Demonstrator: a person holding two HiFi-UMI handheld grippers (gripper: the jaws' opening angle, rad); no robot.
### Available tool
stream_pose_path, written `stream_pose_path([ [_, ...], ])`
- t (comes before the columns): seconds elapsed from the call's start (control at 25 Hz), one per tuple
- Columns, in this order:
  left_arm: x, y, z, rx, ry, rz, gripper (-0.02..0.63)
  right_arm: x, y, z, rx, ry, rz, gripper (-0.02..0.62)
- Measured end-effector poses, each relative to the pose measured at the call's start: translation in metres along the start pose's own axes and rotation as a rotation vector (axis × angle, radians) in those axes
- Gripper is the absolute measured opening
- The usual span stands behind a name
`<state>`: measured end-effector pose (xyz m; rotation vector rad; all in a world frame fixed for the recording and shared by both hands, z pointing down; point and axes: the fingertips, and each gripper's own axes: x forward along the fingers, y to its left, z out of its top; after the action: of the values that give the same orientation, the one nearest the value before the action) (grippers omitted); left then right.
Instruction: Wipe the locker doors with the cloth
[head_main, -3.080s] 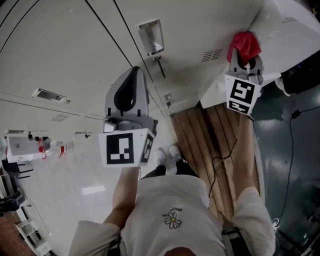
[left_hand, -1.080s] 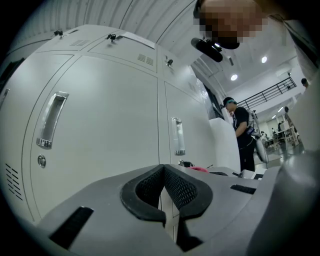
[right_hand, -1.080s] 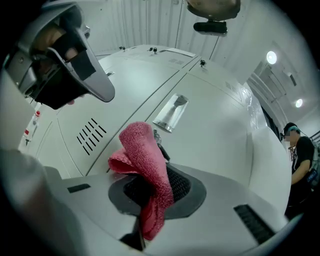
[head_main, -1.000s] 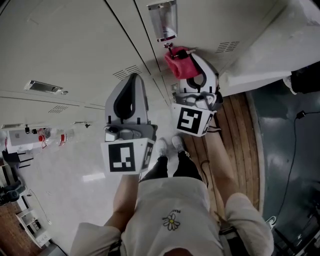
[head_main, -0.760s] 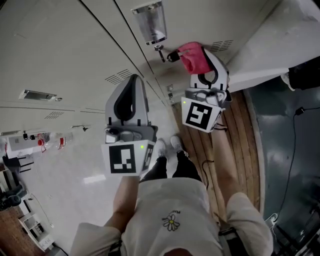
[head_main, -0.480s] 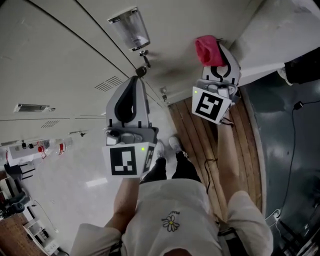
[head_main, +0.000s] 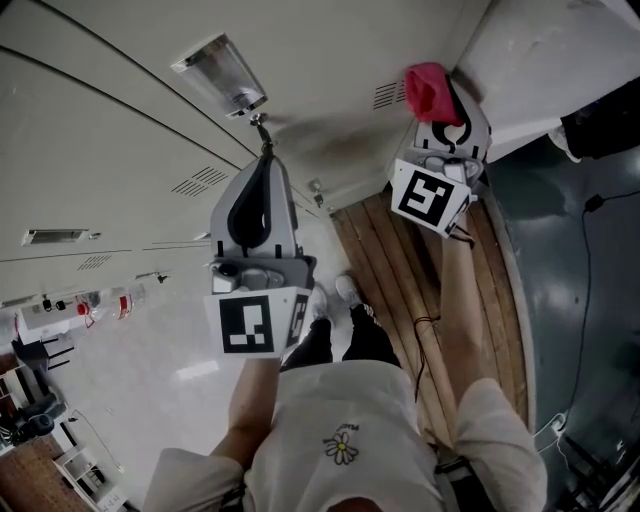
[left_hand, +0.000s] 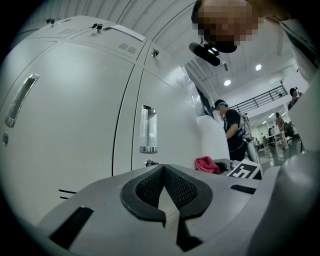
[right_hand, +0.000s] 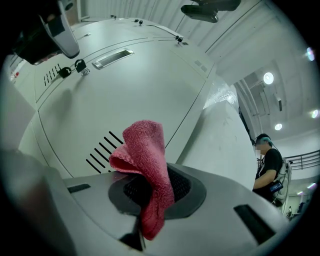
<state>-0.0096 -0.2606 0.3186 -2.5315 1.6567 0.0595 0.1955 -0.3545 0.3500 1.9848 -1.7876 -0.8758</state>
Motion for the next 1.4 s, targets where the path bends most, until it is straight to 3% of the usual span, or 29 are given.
stream_pose_path([
  [0.36, -0.010, 0.006, 0.009, 0.005, -0.016, 0.013, 0.015, -0.007, -0.005, 0.012, 0.022, -0.009, -0.002, 0.032],
  [0.76, -0.036, 0.018, 0.048, 0.009, -0.091, -0.001, 0.015, -0.066, -0.018, 0.106, 0.036, -0.100, 0.055, 0.032],
  [1.04, -0.059, 0.016, 0.073, -0.020, -0.155, -0.051, 0.015, -0.120, -0.025, 0.156, 0.287, -0.124, 0.022, 0.032],
  [1.4, -0.082, 0.017, 0.077, -0.024, -0.170, -0.084, 0.015, -0.175, -0.013, 0.166, 0.396, -0.043, 0.024, 0.032],
])
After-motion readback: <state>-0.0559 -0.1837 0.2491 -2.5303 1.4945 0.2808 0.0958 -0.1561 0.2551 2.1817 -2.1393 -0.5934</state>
